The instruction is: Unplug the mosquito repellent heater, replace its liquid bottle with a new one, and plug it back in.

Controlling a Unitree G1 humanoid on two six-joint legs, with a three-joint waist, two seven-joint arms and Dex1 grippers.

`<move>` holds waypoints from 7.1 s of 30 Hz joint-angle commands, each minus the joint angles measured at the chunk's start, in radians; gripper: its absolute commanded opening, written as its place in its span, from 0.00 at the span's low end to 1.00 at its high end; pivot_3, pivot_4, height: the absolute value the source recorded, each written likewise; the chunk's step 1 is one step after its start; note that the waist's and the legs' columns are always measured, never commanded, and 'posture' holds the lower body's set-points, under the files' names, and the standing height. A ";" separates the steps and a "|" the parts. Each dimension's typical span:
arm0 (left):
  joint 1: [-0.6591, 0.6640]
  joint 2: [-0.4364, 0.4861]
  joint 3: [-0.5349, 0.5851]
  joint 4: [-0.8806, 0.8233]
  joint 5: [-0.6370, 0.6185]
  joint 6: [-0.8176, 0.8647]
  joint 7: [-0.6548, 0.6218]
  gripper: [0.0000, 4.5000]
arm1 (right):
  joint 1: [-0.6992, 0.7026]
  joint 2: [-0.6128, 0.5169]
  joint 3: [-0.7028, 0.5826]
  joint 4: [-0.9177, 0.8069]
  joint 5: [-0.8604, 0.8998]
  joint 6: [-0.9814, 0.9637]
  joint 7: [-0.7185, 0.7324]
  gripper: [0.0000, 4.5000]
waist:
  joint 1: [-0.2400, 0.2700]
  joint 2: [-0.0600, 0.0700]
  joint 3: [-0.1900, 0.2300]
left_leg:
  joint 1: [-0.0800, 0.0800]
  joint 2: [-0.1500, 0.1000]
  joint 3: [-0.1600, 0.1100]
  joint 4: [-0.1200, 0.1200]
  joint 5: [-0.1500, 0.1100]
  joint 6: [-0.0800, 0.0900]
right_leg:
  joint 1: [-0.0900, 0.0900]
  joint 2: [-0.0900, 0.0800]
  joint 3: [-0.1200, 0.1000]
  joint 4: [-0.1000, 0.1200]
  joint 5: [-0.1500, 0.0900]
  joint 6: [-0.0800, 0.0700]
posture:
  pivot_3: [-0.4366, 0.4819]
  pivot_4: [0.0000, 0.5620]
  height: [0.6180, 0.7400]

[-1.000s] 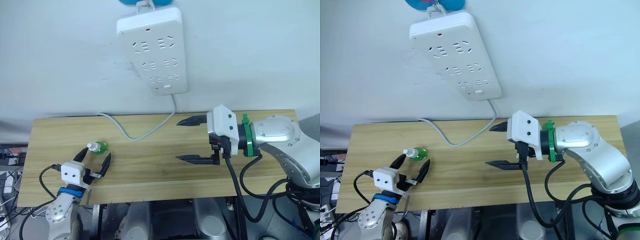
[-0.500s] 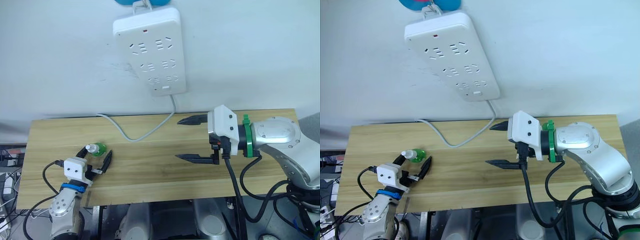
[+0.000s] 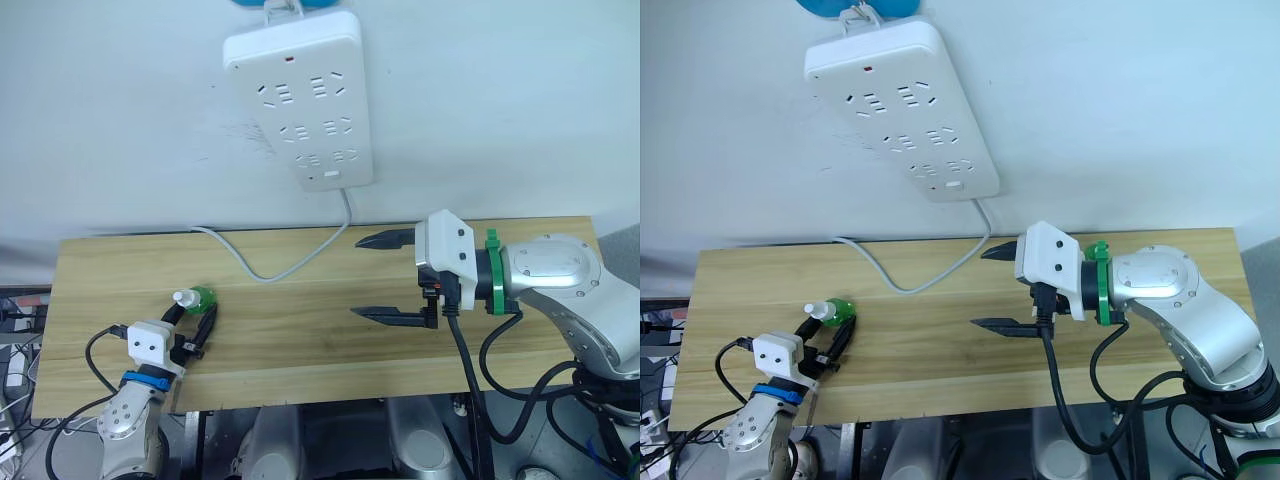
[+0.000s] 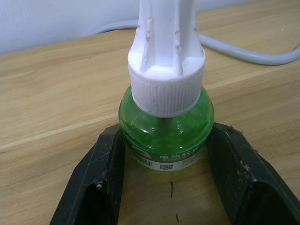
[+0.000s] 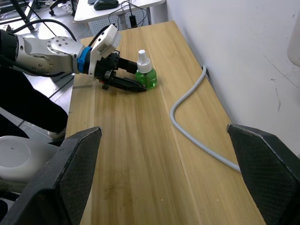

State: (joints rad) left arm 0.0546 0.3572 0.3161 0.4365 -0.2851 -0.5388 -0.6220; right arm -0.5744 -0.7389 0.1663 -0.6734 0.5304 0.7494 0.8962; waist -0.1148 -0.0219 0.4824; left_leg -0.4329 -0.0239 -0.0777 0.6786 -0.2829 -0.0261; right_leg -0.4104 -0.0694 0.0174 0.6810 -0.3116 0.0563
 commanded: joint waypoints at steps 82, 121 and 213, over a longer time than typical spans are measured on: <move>-0.434 0.430 -0.293 -0.740 -0.204 0.805 -0.491 0.50 | -0.156 0.248 0.023 0.129 0.035 -0.012 -0.084 1.00 | -0.003 -0.006 -0.051 | -0.002 0.000 0.003 0.004 0.005 -0.006 | -0.010 -0.001 -0.006 0.018 0.000 0.000 | 0.24 0.73 1.00; -0.540 0.395 -0.358 -0.788 -0.122 0.826 -0.461 0.50 | -0.189 0.277 0.093 0.179 -0.005 0.003 -0.072 0.42 | 0.001 -0.006 -0.051 | -0.002 0.000 0.003 0.018 0.005 -0.006 | -0.010 0.000 -0.004 0.031 0.000 0.000 | 0.28 0.74 1.00; -0.399 0.318 -0.254 -0.900 -0.149 0.765 -0.340 0.50 | -0.240 0.288 0.007 0.219 -0.012 0.005 0.052 0.78 | 0.003 -0.006 -0.051 | -0.002 0.000 0.002 0.018 0.005 -0.007 | -0.011 -0.001 -0.004 0.032 0.000 0.000 | 0.29 0.71 1.00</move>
State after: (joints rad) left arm -0.3528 0.6761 0.0460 -0.4082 -0.4344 0.2474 -0.9793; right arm -0.8176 -0.4551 0.2024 -0.3979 0.4904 0.7336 0.9783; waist -0.1116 -0.0283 0.4317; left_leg -0.4345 -0.0234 -0.0753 0.6969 -0.2776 -0.0329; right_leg -0.4211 -0.0702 0.0130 0.7132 -0.3113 0.0560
